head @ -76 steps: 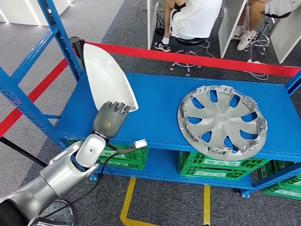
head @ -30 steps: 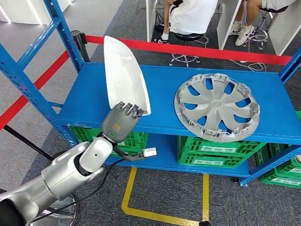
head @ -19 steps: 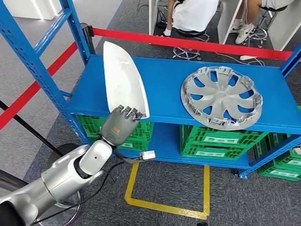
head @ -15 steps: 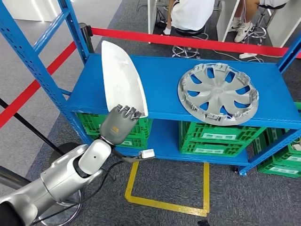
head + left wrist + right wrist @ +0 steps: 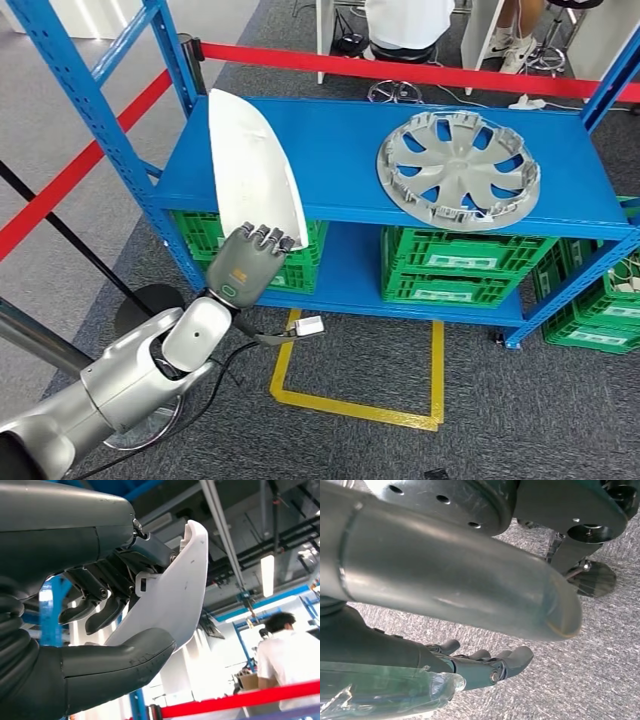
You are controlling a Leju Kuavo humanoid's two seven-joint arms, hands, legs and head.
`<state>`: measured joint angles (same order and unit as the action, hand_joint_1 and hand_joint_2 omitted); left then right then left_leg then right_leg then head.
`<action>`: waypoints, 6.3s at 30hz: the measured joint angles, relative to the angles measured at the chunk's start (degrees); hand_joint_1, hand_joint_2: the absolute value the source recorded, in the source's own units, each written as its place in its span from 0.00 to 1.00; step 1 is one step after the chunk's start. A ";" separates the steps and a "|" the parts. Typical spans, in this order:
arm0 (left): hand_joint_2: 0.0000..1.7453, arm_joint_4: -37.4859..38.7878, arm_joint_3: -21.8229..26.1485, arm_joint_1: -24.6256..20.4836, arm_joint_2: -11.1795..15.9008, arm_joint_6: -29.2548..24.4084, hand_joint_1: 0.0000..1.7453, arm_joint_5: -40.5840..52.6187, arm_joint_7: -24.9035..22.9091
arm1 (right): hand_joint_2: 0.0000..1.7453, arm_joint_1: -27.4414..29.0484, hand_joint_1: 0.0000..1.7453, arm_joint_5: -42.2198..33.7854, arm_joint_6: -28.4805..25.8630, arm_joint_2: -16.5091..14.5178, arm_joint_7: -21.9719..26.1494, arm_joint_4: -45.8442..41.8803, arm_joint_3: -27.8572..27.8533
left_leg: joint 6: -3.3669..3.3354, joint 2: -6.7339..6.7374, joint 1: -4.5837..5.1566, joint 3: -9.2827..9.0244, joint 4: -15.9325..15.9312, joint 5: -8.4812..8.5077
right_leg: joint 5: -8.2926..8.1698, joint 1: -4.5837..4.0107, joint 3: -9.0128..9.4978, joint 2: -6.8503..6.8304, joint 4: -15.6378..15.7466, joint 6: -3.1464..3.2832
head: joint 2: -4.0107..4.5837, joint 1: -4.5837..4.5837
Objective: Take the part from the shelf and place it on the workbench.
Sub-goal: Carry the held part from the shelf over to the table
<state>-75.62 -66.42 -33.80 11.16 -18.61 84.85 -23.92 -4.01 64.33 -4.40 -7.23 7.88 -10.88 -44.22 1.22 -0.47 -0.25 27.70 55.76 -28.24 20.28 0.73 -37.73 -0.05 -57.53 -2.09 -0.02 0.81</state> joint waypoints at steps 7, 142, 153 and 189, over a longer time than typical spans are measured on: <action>1.00 -1.26 -0.36 0.58 0.91 1.27 1.00 0.00 -1.56 | 0.00 0.65 0.00 -0.16 -0.19 -0.02 0.04 0.00 -0.45 | -2.46 0.37 0.16 3.80 -1.43 3.85 | 9.62 0.28 -4.49 0.13 -11.93 -1.69 | 0.00 -0.52; 1.00 -12.27 20.92 26.80 17.00 -4.75 1.00 0.02 2.07 | 0.00 0.05 0.00 9.11 -3.20 -2.75 3.26 -0.02 3.91 | 0.89 -4.18 -0.76 8.72 3.38 3.87 | 5.30 -0.58 6.99 1.97 1.43 2.19 | 0.00 1.06; 1.00 -12.09 21.97 27.32 16.22 -5.14 1.00 0.02 3.17 | 0.00 0.10 0.00 9.09 -3.19 -2.53 3.49 -0.10 3.98 | 1.84 4.20 -1.72 6.96 1.46 4.81 | 7.62 -0.60 6.88 -6.39 0.09 -0.19 | 0.00 0.94; 1.00 -12.18 35.62 33.53 8.70 -4.18 1.00 -0.45 16.33 | 0.00 -0.11 0.00 9.78 -3.47 -3.15 3.56 -0.07 4.35 | -1.87 0.37 -0.26 6.40 0.74 4.83 | 11.90 -1.10 2.75 -1.43 -9.03 -0.21 | 0.00 0.61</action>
<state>-87.80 -30.80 -0.26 19.86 -22.78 84.40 -7.60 -4.12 74.10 -7.87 -10.39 11.44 -10.95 -39.87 -0.65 -0.10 -0.51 34.09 56.50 -23.41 32.18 -0.37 -34.98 -1.49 -66.56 -2.30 -0.02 1.43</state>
